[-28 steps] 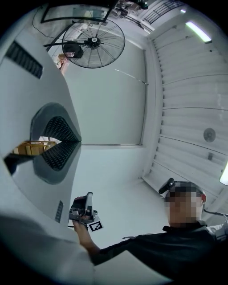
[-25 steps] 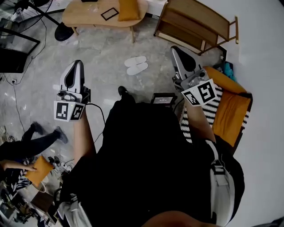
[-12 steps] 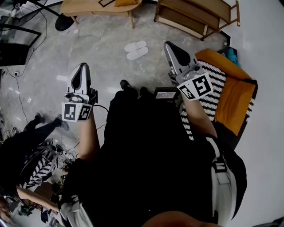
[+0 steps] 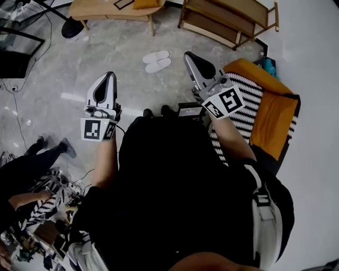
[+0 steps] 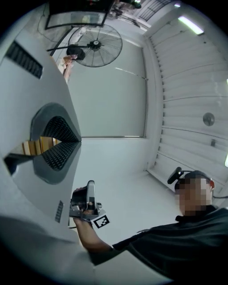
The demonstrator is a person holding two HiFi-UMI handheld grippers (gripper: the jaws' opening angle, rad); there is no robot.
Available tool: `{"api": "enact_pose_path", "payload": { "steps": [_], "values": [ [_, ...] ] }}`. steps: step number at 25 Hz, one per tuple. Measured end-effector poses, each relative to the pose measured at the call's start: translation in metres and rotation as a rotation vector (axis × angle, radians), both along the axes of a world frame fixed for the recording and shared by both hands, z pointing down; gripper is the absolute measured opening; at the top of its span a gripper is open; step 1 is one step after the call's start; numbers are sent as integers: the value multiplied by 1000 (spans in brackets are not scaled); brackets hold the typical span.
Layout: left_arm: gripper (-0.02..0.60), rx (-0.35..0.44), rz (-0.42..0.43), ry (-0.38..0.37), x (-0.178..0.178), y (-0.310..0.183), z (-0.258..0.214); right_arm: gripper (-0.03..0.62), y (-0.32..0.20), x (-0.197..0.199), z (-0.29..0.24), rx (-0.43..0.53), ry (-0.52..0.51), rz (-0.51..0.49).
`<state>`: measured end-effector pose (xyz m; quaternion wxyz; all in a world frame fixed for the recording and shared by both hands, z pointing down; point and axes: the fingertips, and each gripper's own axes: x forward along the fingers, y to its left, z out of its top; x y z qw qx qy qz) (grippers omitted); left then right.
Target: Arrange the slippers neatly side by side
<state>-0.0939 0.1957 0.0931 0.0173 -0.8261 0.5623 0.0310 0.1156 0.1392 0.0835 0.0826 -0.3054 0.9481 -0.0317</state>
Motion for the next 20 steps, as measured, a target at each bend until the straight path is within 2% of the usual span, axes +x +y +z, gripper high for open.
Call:
{"api": "enact_pose_path", "payload": {
  "steps": [4,10,20],
  "values": [
    [14,18,-97,-13,-17,2,2,31,2,-8,12,-27,11,3],
    [14,17,-147,-26,-35,7,3,29,4,-19,16,-18,48,0],
    [14,0,-151,-15,-38,6,8,29,-4,-19,18,-29,40,15]
  ]
}}
